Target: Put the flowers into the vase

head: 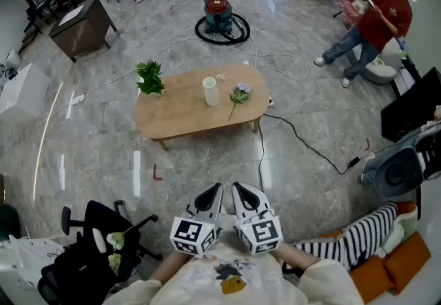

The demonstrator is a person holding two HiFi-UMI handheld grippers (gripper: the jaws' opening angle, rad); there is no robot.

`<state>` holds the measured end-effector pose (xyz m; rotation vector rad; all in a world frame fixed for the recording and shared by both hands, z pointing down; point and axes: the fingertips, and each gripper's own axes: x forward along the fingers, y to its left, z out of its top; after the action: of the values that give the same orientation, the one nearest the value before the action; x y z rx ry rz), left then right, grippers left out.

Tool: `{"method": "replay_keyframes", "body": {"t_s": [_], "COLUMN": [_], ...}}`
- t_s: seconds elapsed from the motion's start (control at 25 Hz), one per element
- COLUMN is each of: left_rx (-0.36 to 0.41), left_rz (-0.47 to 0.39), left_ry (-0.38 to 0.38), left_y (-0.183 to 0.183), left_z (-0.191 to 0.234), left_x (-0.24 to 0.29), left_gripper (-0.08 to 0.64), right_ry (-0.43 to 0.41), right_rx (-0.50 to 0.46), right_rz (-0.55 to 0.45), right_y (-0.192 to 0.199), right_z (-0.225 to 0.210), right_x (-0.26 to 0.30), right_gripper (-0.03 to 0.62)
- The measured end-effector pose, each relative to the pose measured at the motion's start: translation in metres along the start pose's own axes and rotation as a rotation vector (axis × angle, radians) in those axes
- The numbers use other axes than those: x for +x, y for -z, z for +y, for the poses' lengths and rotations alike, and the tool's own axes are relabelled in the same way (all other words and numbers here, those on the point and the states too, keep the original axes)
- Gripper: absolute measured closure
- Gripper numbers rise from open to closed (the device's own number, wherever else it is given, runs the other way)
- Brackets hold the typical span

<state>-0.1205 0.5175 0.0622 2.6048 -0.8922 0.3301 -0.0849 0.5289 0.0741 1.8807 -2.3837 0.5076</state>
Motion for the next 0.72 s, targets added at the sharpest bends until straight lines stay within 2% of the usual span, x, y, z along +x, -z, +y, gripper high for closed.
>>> {"method": "replay_keyframes", "body": {"t_s": [0.16,0.32,0.52,0.72], "left_rx": [-0.007,0.003,0.013,0.004], "left_rz": [0.02,0.016,0.012,0.006], "left_ry": [0.023,0.028,-0.004,-0.015], "left_y": [0.003,0.004,-0.005,-0.012], "left_z": [0.006,0.0,-0.005,0.039], "left_x": [0.004,-0.006,-0.014,-0.004], "left_gripper": [0.554,0.553,0.553,0.554], "right_ry": [0.022,0.015,-0.065,-0.033], "right_rx": [0.026,0.044,0.105,0.103], "right_rz": [0.001,0.011,0.015,0.026], "right_y": [0.001,0.008,-0.002,0.002], "right_z": [-0.013,-0.006,0.003,0.01], "right_x": [0.006,-0.007,-0.015,0.013], "right_gripper": [0.588,0.588,0.588,0.588]}}
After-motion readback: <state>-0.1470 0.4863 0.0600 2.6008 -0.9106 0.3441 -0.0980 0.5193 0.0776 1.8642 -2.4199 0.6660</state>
